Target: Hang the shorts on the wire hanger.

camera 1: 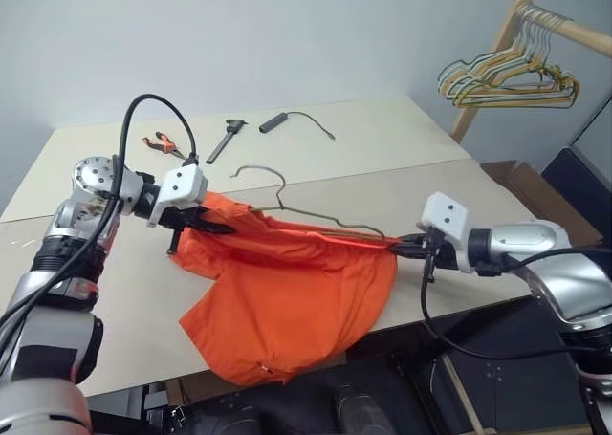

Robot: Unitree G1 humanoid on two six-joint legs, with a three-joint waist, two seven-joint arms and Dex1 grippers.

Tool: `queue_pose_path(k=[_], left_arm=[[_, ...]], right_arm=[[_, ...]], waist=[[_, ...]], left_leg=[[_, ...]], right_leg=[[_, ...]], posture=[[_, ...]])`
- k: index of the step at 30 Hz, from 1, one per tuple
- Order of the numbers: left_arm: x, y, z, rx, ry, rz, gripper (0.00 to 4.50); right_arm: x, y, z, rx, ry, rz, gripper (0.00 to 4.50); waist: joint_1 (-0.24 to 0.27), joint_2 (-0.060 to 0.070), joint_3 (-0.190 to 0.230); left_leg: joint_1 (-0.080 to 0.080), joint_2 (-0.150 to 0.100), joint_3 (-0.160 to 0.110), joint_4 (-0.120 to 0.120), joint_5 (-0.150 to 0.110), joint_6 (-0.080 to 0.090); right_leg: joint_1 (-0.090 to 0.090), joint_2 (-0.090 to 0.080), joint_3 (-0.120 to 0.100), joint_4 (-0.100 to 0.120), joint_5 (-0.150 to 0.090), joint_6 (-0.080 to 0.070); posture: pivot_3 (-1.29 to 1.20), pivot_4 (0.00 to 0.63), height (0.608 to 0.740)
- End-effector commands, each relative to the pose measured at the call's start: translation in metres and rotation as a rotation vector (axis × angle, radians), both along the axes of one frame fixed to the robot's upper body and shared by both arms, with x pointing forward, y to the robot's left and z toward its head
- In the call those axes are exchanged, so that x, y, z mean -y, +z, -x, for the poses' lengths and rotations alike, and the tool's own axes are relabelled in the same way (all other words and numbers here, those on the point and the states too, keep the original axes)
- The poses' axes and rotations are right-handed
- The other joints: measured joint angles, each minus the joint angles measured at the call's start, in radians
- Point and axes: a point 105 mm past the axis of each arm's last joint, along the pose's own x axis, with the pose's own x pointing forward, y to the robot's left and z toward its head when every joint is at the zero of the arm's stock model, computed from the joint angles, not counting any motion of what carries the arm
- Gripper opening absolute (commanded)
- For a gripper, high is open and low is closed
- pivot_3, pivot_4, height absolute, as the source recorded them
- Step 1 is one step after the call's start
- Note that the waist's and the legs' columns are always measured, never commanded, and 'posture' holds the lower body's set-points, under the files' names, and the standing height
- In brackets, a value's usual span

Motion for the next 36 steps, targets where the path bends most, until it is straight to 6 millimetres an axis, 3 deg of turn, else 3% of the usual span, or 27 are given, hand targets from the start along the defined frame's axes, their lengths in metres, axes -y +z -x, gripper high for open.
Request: queue_pose_path(k=[1, 7, 19, 30, 33, 36], left_arm=[[-0.019, 0.020, -0.003, 0.056, 0.066, 0.003, 0.00], [-0.030, 0.007, 0.006, 0.032, 0.042, -0.102, 0.00], [-0.040, -0.008, 0.001, 0.063, 0.059, -0.218, 0.00], [-0.004, -0.030, -0.001, 0.051, -0.080, -0.248, 0.00], [0.010, -0.027, -0.006, 0.066, -0.095, -0.209, 0.00], [0.015, -0.023, -0.010, 0.071, -0.091, -0.180, 0.00]], right_arm=[[0.026, 0.012, -0.006, 0.046, -0.086, 0.042, 0.01], [0.031, 0.019, -0.007, 0.065, -0.086, 0.042, 0.01], [0.031, 0.031, 0.002, 0.100, -0.028, 0.057, 0.01], [-0.028, 0.049, 0.012, 0.124, 0.143, 0.035, 0.01], [-0.042, 0.041, 0.014, 0.104, 0.163, 0.054, 0.90], [-0.043, 0.037, 0.014, 0.089, 0.153, 0.067, 1.93]], waist=[[0.000, 0.000, 0.000], [-0.003, 0.000, 0.000], [-0.010, 0.000, -0.001], [-0.027, 0.001, -0.002], [-0.028, 0.001, -0.002], [-0.028, 0.000, -0.002]], left_leg=[[0.000, 0.000, 0.000, 0.000, 0.000, 0.000], [0.000, 0.000, 0.000, 0.000, 0.000, 0.000], [0.000, 0.000, 0.000, 0.000, 0.000, 0.000], [0.000, 0.000, 0.000, 0.000, 0.000, 0.000], [0.000, 0.000, 0.000, 0.000, 0.000, 0.000], [0.000, 0.000, -0.001, 0.000, 0.000, 0.000]], right_leg=[[0.000, 0.000, 0.000, 0.000, 0.000, 0.000], [0.000, 0.000, 0.000, 0.000, 0.000, 0.000], [0.000, 0.000, 0.000, 0.000, 0.000, 0.000], [0.000, 0.000, 0.000, 0.001, 0.000, 0.000], [0.000, 0.000, 0.000, 0.001, 0.000, 0.000], [0.000, 0.000, 0.000, 0.001, 0.000, 0.000]], posture=[[-0.20, 0.000, 0.740], [-0.19, 0.000, 0.740], [-0.20, 0.000, 0.740], [-0.21, 0.000, 0.740], [-0.22, 0.000, 0.740], [-0.23, 0.000, 0.740]])
